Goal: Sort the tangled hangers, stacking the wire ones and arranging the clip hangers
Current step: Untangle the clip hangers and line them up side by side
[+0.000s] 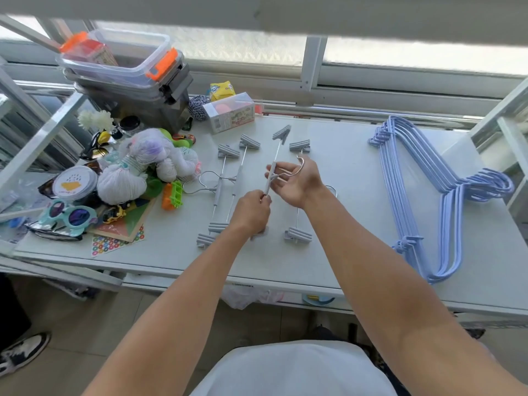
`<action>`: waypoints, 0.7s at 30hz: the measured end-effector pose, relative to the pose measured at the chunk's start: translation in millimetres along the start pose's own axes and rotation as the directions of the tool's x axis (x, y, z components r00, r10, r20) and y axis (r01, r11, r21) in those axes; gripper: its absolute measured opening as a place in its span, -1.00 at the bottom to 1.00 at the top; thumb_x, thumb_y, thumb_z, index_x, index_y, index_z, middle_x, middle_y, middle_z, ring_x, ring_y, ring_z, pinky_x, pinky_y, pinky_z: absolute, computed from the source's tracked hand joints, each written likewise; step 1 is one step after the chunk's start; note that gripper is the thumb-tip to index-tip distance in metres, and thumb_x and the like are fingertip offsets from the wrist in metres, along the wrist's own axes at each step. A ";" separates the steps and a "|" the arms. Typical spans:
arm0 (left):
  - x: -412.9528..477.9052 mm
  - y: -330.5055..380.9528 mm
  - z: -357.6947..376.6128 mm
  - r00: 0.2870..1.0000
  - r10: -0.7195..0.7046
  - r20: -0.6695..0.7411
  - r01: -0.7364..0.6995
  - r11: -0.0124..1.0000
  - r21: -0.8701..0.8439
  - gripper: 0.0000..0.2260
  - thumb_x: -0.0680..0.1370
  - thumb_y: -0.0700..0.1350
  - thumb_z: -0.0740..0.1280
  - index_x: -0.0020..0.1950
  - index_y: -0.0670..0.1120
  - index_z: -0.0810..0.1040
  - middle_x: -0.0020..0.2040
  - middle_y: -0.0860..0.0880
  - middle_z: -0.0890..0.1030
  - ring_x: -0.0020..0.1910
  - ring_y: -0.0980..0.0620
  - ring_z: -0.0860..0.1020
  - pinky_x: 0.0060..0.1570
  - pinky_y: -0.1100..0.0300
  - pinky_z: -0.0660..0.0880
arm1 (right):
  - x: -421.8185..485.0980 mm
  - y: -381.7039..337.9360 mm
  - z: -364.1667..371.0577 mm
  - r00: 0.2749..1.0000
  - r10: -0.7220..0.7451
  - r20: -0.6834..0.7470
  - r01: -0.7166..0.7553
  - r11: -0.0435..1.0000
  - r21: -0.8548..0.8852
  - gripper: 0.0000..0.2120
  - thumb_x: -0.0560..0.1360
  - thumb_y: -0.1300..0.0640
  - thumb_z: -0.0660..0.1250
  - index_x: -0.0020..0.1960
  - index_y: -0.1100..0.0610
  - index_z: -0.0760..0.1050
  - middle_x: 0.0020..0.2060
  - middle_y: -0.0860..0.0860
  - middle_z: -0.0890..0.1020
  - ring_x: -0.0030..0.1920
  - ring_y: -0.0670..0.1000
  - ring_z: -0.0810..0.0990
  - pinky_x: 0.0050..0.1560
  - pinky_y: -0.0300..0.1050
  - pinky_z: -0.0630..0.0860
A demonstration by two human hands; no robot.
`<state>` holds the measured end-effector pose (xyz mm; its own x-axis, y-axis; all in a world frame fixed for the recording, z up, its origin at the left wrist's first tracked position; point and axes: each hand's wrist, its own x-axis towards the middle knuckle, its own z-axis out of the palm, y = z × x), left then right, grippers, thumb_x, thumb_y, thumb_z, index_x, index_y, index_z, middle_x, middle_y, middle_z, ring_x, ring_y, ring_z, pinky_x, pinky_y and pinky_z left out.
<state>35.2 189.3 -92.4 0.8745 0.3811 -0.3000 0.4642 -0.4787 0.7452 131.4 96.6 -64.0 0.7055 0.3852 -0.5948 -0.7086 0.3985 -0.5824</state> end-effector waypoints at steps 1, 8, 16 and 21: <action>-1.4 -2.1 0.5 0.999 0.021 -0.048 -0.015 0.991 0.134 -0.75 0.62 -0.09 0.16 -0.01 -0.20 0.56 -0.02 -0.26 0.62 0.00 -0.24 0.56 -0.05 0.02 0.46 | 0.8 -1.9 -2.0 0.998 -0.032 -0.050 0.035 0.998 0.051 -0.51 0.62 -0.13 0.04 0.15 0.28 0.44 -0.03 0.22 0.56 -0.04 0.19 0.54 -0.03 -0.01 0.49; -15.2 -1.8 14.6 0.979 0.061 -0.194 0.061 0.824 0.564 -0.78 0.59 -0.22 0.14 0.18 -0.19 0.48 0.13 -0.16 0.55 0.09 -0.20 0.56 -0.05 0.01 0.48 | 7.7 17.9 -15.4 0.835 -0.549 0.042 0.212 0.250 -0.945 -0.72 0.49 0.21 0.24 0.16 0.24 0.55 0.02 0.12 0.61 0.09 0.12 0.54 0.14 -0.10 0.43; -12.9 -8.4 28.3 0.987 0.085 -0.138 0.037 0.711 0.703 -0.33 0.54 -0.15 0.21 0.55 -0.27 -0.06 0.41 -0.16 0.23 0.32 -0.13 0.30 0.14 0.07 0.43 | 9.2 33.3 -29.0 0.926 -0.225 0.304 0.146 -0.528 -0.837 -0.41 0.62 -0.02 0.03 0.53 0.27 0.04 0.55 0.27 0.00 0.56 0.18 -0.12 0.54 0.08 -0.10; -11.4 -9.3 21.6 0.992 0.095 -0.080 -0.020 0.760 0.649 -0.35 0.55 -0.17 0.20 0.56 -0.20 -0.03 0.37 -0.14 0.25 0.25 -0.13 0.36 0.03 0.05 0.47 | 10.1 34.4 -29.0 0.949 -0.194 0.250 0.083 -0.610 -0.788 -0.40 0.61 -0.06 0.01 0.55 0.21 0.03 0.57 0.19 0.00 0.57 0.11 -0.11 0.53 0.13 -0.11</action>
<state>23.9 172.3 -108.7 0.9005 0.3963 -0.1791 0.4266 -0.8851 0.1862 113.8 90.1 -106.1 0.8098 0.4963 -0.3129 0.4807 -0.8670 -0.1310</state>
